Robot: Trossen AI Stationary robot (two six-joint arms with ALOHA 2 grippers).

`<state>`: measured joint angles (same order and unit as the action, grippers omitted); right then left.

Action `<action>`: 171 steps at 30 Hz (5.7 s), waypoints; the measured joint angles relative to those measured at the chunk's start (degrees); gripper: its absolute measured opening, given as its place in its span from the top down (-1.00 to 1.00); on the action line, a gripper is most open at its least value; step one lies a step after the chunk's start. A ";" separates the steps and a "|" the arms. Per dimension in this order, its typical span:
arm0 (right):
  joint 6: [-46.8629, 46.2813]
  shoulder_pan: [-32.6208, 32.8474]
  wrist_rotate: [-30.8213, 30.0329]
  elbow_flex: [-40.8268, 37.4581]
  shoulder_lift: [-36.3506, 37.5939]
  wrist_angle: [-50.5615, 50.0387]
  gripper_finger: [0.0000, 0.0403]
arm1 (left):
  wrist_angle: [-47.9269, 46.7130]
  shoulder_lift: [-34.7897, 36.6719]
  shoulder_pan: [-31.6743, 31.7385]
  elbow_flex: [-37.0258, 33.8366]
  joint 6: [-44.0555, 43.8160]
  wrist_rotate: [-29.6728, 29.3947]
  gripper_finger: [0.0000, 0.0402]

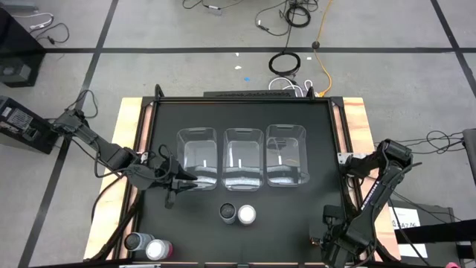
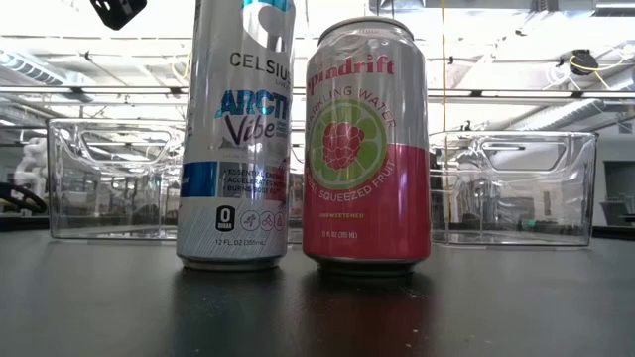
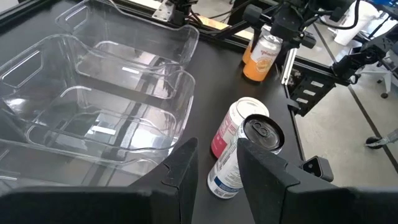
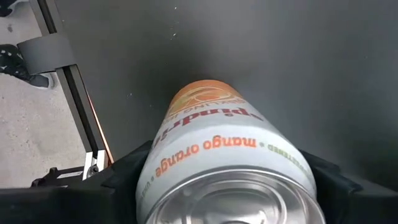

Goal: Sort soda cans
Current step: Put the left orange-white soda can into the right transparent bin, then put the right pink-white soda can into the middle transparent bin

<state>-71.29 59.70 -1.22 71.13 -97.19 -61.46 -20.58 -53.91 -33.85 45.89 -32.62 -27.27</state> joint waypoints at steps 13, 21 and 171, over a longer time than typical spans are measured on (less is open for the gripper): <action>-0.04 -3.16 -1.28 4.05 4.28 -6.53 -0.38 | 0.35 0.00 0.01 0.00 0.02 0.00 0.40; 4.58 -8.58 -7.72 11.31 7.80 -15.58 -0.39 | 0.33 0.00 0.01 0.00 0.02 0.00 0.40; -1.58 -47.95 -16.95 12.98 23.26 -18.74 -0.78 | -9.74 9.42 0.01 0.02 13.40 -1.46 0.40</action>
<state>-72.86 11.75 -18.17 84.12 -73.93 -80.20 -30.33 -44.49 -33.84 45.91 -19.22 -28.73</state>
